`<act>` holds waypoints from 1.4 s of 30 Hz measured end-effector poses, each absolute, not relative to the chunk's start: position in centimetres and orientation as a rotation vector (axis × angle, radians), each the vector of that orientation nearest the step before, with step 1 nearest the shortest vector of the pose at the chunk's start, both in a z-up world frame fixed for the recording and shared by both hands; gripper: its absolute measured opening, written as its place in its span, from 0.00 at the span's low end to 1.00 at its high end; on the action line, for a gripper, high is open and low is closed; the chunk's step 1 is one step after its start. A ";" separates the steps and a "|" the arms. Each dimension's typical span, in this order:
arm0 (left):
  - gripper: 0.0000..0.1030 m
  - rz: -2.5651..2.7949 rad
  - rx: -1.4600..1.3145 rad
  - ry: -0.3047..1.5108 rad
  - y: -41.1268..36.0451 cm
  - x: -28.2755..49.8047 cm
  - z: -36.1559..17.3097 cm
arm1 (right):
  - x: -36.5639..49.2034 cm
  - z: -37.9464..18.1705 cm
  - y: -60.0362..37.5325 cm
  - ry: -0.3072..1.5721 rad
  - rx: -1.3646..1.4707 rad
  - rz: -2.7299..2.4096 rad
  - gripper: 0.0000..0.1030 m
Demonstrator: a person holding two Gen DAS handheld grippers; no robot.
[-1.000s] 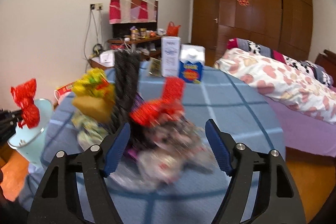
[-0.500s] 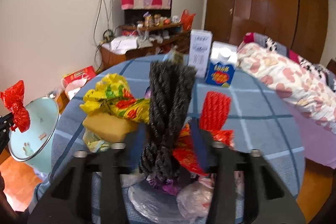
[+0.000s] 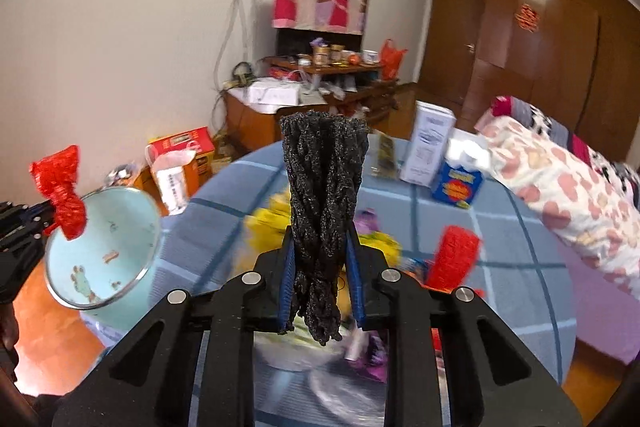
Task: Collect trash
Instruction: 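Carry both items over the light-blue bin and open both tools to drop them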
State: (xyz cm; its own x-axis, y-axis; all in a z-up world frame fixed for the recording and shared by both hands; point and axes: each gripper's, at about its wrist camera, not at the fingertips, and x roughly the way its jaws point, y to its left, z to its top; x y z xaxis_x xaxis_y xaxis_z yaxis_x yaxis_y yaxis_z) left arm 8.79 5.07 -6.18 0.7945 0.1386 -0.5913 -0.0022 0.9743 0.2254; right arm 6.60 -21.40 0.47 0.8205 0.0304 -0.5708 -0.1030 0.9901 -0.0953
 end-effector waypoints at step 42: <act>0.05 0.257 0.234 0.703 12.5 8.9 -7.5 | 12.3 -4.1 -3.6 0.713 -0.322 0.334 0.23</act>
